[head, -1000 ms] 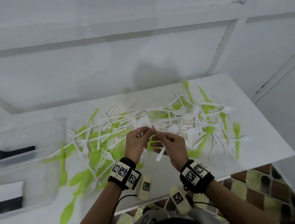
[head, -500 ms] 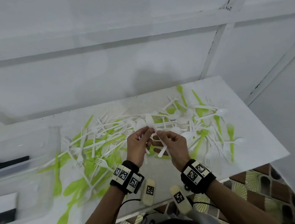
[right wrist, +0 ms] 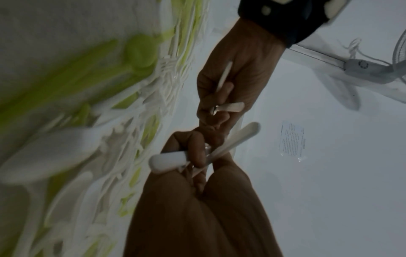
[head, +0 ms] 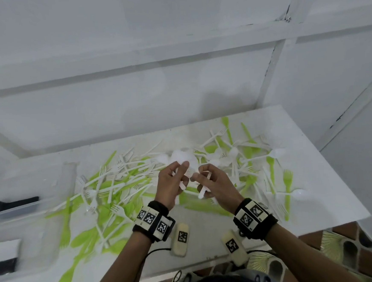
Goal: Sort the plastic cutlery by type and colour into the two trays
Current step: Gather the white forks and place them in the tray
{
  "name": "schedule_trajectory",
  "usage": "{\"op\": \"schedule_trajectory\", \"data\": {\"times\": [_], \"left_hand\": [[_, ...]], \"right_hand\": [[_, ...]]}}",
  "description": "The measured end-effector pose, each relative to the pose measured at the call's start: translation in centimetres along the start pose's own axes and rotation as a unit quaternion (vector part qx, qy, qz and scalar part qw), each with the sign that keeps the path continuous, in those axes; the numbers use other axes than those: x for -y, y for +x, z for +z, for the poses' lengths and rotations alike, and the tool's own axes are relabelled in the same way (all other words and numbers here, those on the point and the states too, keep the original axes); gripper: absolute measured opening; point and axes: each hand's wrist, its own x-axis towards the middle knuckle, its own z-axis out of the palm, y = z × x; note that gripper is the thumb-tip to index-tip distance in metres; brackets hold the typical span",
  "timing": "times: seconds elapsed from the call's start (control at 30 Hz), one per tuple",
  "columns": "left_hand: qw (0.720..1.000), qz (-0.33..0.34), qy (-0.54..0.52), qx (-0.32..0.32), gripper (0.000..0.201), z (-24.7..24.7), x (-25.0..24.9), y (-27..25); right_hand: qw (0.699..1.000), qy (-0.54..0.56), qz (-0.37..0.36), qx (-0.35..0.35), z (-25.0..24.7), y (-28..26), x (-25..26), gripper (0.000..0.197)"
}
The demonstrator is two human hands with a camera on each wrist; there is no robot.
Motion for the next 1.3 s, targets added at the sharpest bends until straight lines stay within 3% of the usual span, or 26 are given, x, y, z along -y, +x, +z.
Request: {"op": "schedule_trajectory", "data": {"times": [0.1,0.23,0.37,0.43,0.5,0.57,0.63,0.7,0.77,0.8,0.83,0.93,0.97,1.03,1.13,1.2,1.3], "left_hand": [[0.998,0.000,0.036,0.056,0.026,1.2,-1.0,0.8],[0.978,0.049,0.157,0.125,0.031,4.1,-3.5,1.8],[0.978,0.083,0.173,0.087,0.030,7.8,-4.4,3.5],[0.970,0.087,0.199,0.111,0.023,9.0,-3.9,4.3],[0.948,0.097,0.246,0.178,0.022,9.4,-3.1,5.0],[0.924,0.100,0.300,0.214,0.034,8.8,-2.1,6.2],[0.895,0.145,0.362,0.216,0.043,7.7,-1.1,7.5],[0.847,0.211,0.444,0.203,0.050,6.6,-0.1,8.5],[0.803,0.224,0.521,0.185,0.050,6.0,0.5,8.9],[0.798,0.218,0.533,0.175,0.049,6.0,0.8,8.8],[0.813,0.207,0.518,0.166,0.046,6.3,1.0,8.7],[0.939,0.093,0.305,0.126,0.034,8.5,0.2,7.9],[0.965,0.056,0.232,0.111,0.029,9.3,-0.3,7.9],[0.971,0.037,0.197,0.129,0.030,10.5,-1.3,7.7],[0.938,0.084,0.253,0.221,0.033,11.6,-2.1,6.9],[0.931,0.061,0.238,0.269,0.033,11.6,-2.5,6.4],[0.946,0.044,0.188,0.260,0.035,10.6,-2.4,7.0]], "right_hand": [[0.999,-0.031,-0.016,0.015,-2.7,0.4,0.9,0.008],[1.000,-0.002,-0.023,0.010,-6.9,0.2,2.8,0.027],[0.999,-0.021,-0.044,0.002,-9.3,-0.4,4.1,0.035],[0.995,-0.082,-0.052,0.009,-10.2,-0.3,4.0,0.031],[0.988,-0.144,-0.055,0.031,-11.4,0.0,3.5,0.026],[0.981,-0.177,-0.059,0.057,-12.6,0.3,3.0,0.027],[0.977,-0.193,-0.066,0.056,-13.7,0.7,2.8,0.027],[0.975,-0.206,-0.070,0.041,-14.6,1.1,2.6,0.028],[0.976,-0.205,-0.073,0.010,-15.1,1.3,2.2,0.028],[0.973,-0.214,-0.080,-0.014,-15.4,1.4,1.8,0.027],[0.968,-0.232,-0.089,-0.035,-15.6,1.4,1.5,0.026],[0.950,-0.293,-0.110,-0.015,-15.5,1.0,0.8,0.026],[0.944,-0.307,-0.115,0.009,-15.3,0.8,0.6,0.026],[0.941,-0.314,-0.120,0.044,-14.8,0.7,0.3,0.025],[0.946,-0.294,-0.120,0.063,-14.0,0.7,0.5,0.025],[0.954,-0.269,-0.095,0.088,-13.5,0.6,1.2,0.027],[0.965,-0.216,-0.056,0.139,-12.9,0.4,2.4,0.028]]}}
